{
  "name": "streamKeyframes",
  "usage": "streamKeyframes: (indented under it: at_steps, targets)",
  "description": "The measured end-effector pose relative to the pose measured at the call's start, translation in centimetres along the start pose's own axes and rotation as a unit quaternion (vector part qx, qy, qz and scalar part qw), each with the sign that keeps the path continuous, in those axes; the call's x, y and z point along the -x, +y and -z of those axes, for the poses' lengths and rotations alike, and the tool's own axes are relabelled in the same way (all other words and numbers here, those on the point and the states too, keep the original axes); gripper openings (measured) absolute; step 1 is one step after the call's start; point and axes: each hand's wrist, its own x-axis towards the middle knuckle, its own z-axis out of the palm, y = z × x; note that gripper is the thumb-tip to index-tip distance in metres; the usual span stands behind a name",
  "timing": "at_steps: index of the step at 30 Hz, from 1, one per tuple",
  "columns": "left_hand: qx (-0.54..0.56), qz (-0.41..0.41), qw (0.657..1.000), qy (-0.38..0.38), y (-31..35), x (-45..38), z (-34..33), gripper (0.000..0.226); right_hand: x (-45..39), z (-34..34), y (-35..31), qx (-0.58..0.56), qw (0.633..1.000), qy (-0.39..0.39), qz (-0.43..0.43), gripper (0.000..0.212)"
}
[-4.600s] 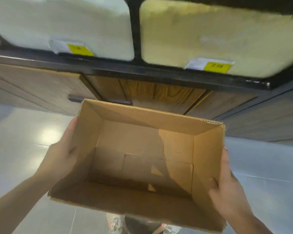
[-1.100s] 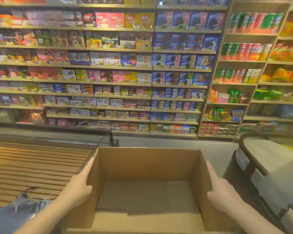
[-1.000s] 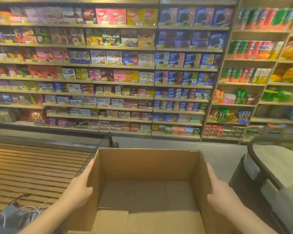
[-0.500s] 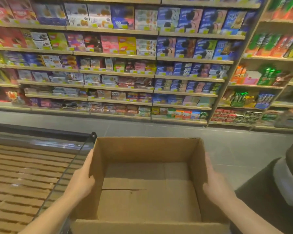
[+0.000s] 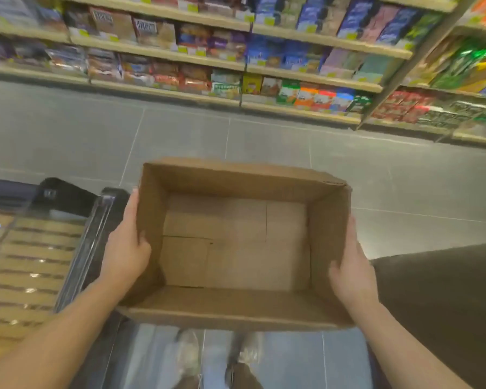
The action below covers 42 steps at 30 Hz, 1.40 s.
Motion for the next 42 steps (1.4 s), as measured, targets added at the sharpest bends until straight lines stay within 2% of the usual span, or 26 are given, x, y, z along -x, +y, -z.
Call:
streamKeyframes:
  at_steps: [3, 9, 16, 21, 27, 33, 37, 42]
  targets:
    - [0.012, 0.014, 1.0, 0.009, -3.7, -3.8, -7.0, 0.087, -5.9, -6.6, 1.5, -0.009, 1.0, -0.011, -0.014, 0.103]
    - [-0.002, 0.04, 0.999, -0.007, -12.9, -9.7, -19.3, 0.092, -13.2, -20.6, 6.0, -0.019, 0.999, -0.031, -0.036, 0.099]
    - [-0.035, 0.069, 0.996, -0.039, -24.0, -14.4, -30.6, 0.091, -16.2, -36.4, 12.4, -0.012, 0.997, -0.058, -0.047, 0.104]
    - [-0.032, 0.095, 0.993, -0.061, -30.7, -15.9, -35.8, 0.091, -16.0, -44.4, 14.8, -0.011, 0.996, -0.071, -0.06, 0.106]
    - [-0.057, 0.099, 0.988, -0.1, -34.8, -16.3, -39.1, 0.091, -15.4, -49.6, 16.4, -0.01, 0.99, -0.116, -0.085, 0.105]
    - [-0.059, 0.08, 0.992, -0.084, -36.7, -15.4, -41.3, 0.093, -15.5, -52.7, 18.3, 0.01, 0.988, -0.127, -0.083, 0.103]
    - [-0.072, 0.049, 0.994, -0.065, -37.3, -15.2, -42.2, 0.095, -15.9, -53.7, 18.5, 0.018, 0.989, -0.123, -0.085, 0.103]
    - [-0.071, 0.041, 0.992, -0.091, -37.3, -15.5, -41.8, 0.099, -16.6, -53.2, 18.3, 0.029, 0.981, -0.163, -0.098, 0.11]
